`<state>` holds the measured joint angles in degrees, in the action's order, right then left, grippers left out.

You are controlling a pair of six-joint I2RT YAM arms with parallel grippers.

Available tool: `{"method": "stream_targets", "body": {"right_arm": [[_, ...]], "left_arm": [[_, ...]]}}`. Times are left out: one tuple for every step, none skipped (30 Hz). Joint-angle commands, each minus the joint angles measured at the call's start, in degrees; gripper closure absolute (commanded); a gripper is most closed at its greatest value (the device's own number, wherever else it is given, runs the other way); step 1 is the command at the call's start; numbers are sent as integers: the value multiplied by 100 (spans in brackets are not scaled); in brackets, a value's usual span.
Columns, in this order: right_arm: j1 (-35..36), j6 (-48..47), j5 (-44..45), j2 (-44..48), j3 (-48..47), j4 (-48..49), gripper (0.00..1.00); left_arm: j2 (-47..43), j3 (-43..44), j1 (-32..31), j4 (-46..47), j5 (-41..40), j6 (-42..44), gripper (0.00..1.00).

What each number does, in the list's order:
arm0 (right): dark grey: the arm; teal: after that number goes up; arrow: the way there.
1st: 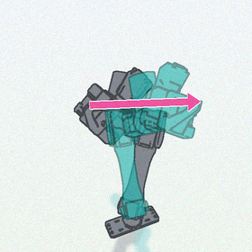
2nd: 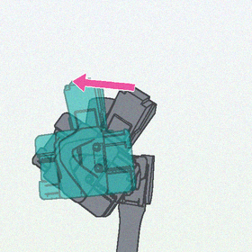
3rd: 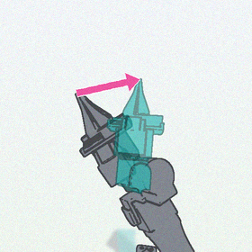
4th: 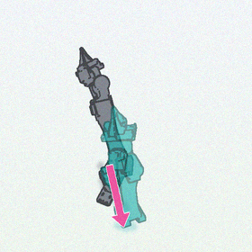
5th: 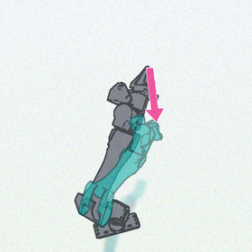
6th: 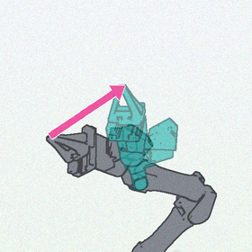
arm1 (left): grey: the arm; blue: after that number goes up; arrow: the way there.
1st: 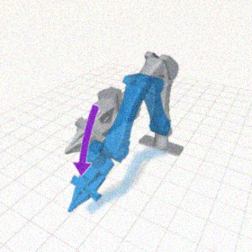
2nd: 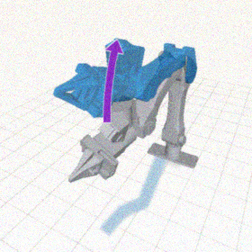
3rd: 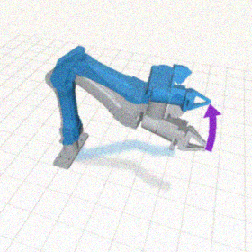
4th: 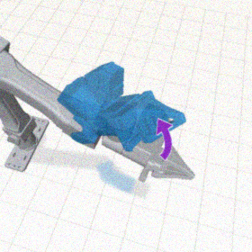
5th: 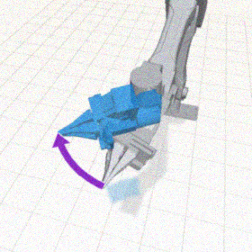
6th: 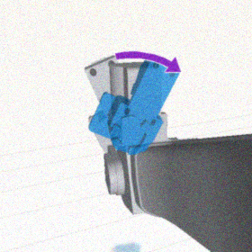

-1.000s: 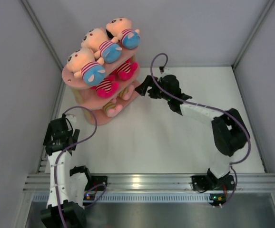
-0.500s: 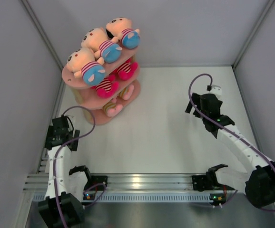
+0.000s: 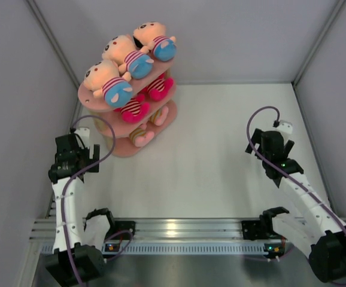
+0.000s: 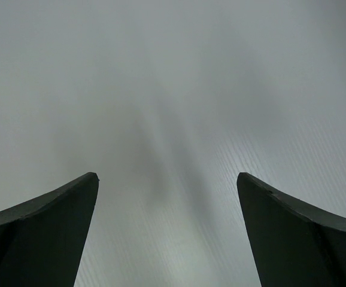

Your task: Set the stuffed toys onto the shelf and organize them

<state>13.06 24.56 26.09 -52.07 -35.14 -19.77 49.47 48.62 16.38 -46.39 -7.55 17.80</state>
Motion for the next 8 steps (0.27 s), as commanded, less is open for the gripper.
{"method": "stream_targets", "body": {"right_arm": [[-5,-109,-68,101,24,307,1],[-5,-135,-129,101,42,324,1],[-14,-135,-156,101,51,342,0],[-5,-135,-200,101,68,377,1],[-14,-144,-261,153,103,464,1],[-14,-144,-279,180,182,509,1],[-5,-153,-297,224,209,544,1],[-5,-170,-280,285,235,570,0]], "left_arm": [[-306,165,14,7,439,-49,1],[-350,139,14,7,465,-58,1],[-394,139,14,7,483,-31,1],[-464,130,14,7,474,-40,1],[-491,130,14,7,483,-31,1],[-535,130,14,7,491,-31,1],[-544,130,5,7,500,-14,2],[-553,130,14,7,500,-22,1]]}}
